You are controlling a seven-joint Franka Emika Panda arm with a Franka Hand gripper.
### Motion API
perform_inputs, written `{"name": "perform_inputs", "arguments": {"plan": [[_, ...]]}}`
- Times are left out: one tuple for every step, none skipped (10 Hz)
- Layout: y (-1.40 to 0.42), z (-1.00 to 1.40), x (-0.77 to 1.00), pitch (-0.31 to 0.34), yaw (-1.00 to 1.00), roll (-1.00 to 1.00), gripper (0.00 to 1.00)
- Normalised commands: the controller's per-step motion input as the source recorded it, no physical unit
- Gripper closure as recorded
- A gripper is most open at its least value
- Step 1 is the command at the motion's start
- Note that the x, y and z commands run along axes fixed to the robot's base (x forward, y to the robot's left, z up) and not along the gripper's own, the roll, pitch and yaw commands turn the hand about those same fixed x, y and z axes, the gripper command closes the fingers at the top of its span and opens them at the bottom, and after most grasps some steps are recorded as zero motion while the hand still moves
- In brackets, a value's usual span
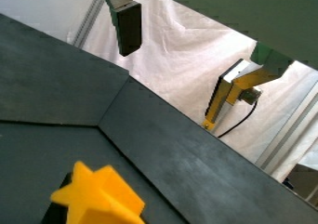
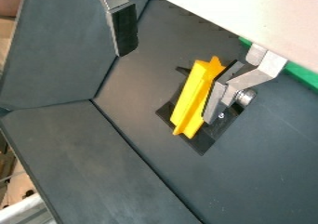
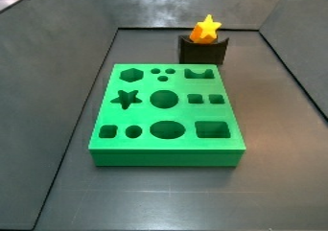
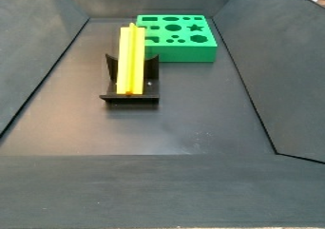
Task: Pick up the star object. Move up. Place the star object on the fixture. Regrasp the star object. Move to above the board. Insert the star object.
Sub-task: Regrasp the star object.
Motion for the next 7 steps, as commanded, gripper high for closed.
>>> {"name": "perform_inputs", "arguments": {"plan": [[0.04,-1.00,0.05,0.035,0.09,0.19,0.00],[0.03,-1.00,0.06,0.017,0.10,0.16,0.00],[0.02,-1.00,0.07,-0.001,0.09,0.12,0.00],[0.02,-1.00,0.08,-0.021,0.09,0.09,0.00],[0.02,-1.00,0.09,-0.032,0.08,0.08,0.00],[0.01,-1.00,0.11,-0.037,0.06,0.07,0.00],[0.01,-1.00,0.12,-0.036,0.05,0.07,0.00]]}}
